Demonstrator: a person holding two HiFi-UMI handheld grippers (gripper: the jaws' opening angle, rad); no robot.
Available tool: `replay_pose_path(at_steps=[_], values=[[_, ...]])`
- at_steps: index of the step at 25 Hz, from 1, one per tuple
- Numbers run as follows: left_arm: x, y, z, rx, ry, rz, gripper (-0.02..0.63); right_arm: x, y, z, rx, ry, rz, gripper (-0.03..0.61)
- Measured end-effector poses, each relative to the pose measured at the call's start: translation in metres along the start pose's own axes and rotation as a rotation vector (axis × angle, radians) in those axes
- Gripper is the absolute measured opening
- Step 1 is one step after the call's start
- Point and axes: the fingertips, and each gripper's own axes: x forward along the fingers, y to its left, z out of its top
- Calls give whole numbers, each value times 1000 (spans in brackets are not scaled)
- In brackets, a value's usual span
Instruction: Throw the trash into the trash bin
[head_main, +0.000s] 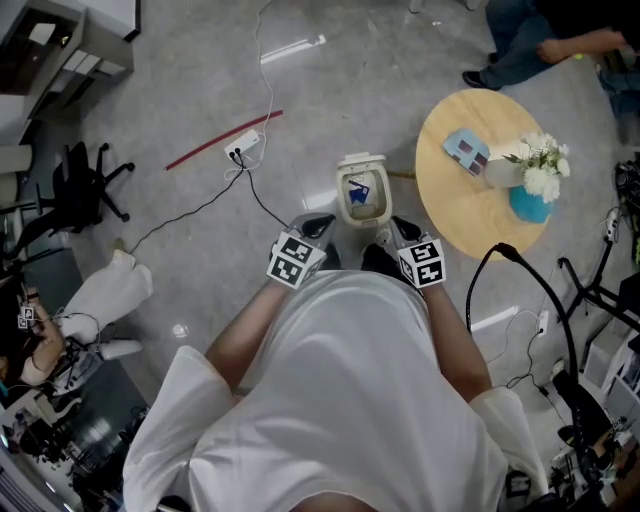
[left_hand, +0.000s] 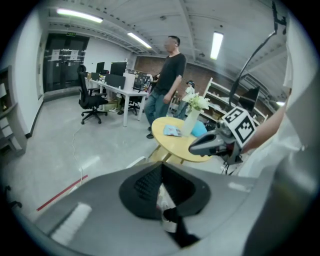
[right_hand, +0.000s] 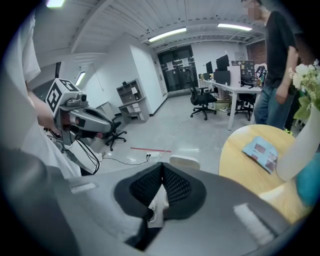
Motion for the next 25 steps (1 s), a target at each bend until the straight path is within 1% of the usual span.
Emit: replay_pose_path(at_steps=[5,8,16,20,25], values=[[1,-6,0,18,8,-12,4,-2,0,0,3,-3,-4,2],[-3,-12,4,9,12,-33,5,-5,2,2,-2,-5,-7,2],[2,-4,1,-6,12,-6,5,-5,5,4,-1,-10,-10,2],[4,-4,-2,-5,11,-4,5,-5,6,3,-1,-9,-8,2],[1,-5,0,-22,18,-13,4,-5,8,4,-2,-4,-14,2]])
